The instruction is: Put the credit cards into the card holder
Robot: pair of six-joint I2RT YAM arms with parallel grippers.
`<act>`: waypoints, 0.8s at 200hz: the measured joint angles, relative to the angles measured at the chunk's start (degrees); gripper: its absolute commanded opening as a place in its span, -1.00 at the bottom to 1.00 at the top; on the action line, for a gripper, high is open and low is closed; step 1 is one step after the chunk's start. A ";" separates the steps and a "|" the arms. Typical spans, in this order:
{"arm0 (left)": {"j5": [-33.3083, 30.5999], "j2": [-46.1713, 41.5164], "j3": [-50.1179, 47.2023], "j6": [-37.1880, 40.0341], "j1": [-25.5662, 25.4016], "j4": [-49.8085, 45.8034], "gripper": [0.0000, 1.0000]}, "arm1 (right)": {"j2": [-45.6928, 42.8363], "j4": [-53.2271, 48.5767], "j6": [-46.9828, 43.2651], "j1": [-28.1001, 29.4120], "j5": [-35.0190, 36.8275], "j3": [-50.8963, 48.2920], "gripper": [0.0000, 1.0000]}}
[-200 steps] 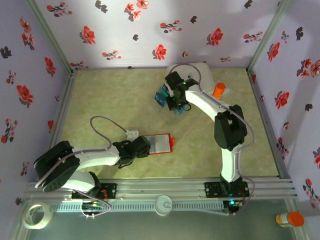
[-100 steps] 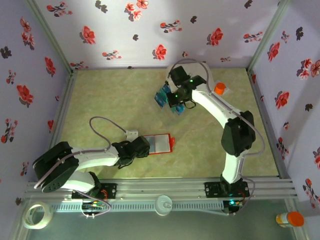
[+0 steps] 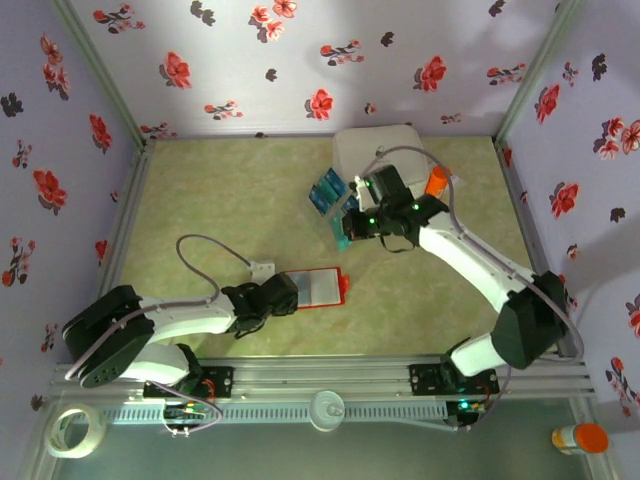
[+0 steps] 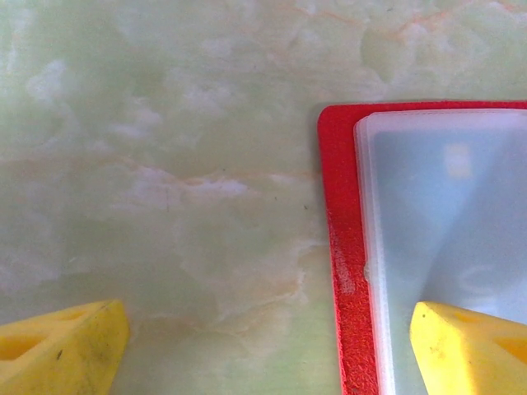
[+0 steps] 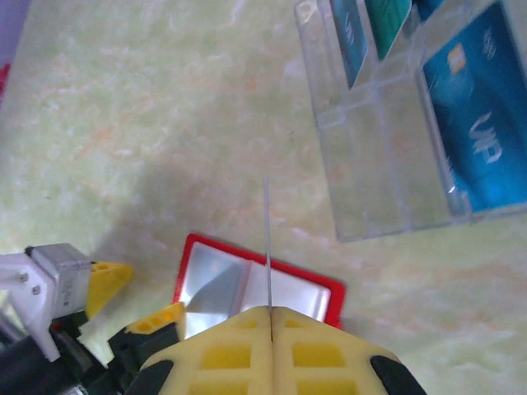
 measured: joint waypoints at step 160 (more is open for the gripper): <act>0.24 -0.90 -0.24 -0.44 0.00 -1.73 0.79 | -8.13 45.40 26.36 7.04 -2.16 -37.92 -1.00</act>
